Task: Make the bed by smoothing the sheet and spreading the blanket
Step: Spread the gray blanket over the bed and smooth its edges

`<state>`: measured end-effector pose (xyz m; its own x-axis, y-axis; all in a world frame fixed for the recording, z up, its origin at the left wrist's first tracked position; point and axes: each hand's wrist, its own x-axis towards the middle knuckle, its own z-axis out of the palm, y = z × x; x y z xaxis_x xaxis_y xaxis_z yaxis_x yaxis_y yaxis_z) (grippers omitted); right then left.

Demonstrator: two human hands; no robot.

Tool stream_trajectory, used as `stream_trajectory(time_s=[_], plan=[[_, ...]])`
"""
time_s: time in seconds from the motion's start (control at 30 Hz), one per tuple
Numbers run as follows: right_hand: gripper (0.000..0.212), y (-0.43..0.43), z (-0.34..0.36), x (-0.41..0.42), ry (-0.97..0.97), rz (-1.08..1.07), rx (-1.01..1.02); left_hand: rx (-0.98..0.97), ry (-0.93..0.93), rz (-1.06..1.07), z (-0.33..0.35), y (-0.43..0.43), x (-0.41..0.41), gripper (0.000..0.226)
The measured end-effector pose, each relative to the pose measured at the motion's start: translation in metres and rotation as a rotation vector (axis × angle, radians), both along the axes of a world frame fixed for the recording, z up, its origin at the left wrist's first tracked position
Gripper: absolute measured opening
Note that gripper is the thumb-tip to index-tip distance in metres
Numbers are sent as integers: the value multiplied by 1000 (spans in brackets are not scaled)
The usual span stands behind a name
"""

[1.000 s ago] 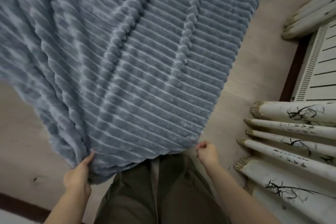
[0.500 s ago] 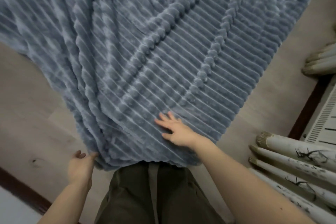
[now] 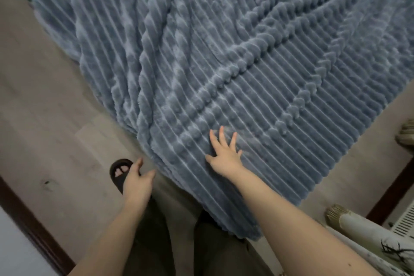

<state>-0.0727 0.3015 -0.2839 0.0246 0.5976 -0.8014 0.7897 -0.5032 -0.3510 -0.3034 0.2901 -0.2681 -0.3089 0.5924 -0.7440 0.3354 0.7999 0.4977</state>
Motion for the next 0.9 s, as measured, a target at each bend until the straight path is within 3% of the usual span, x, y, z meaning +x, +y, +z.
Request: stream_trajectory(time_s=[0.13,0.37,0.57,0.67,0.9], plan=[[77,42,4,-49,40,45,-8,57,-52,-40,0,32,-8,55],[79,145,15,-142,84,-113,45,44,-150,-140,-3,103,-69,57],[79,222,11,-229,-284,-144,-120,20,-197,-187,11,163,-159,51],[76,243,12,-240,-365,-161,-234,38,-179,-217,22,188,-206,46],[41,278,30,-231,-346,-83,-374,-6,-185,-213,36,250,-263,41]])
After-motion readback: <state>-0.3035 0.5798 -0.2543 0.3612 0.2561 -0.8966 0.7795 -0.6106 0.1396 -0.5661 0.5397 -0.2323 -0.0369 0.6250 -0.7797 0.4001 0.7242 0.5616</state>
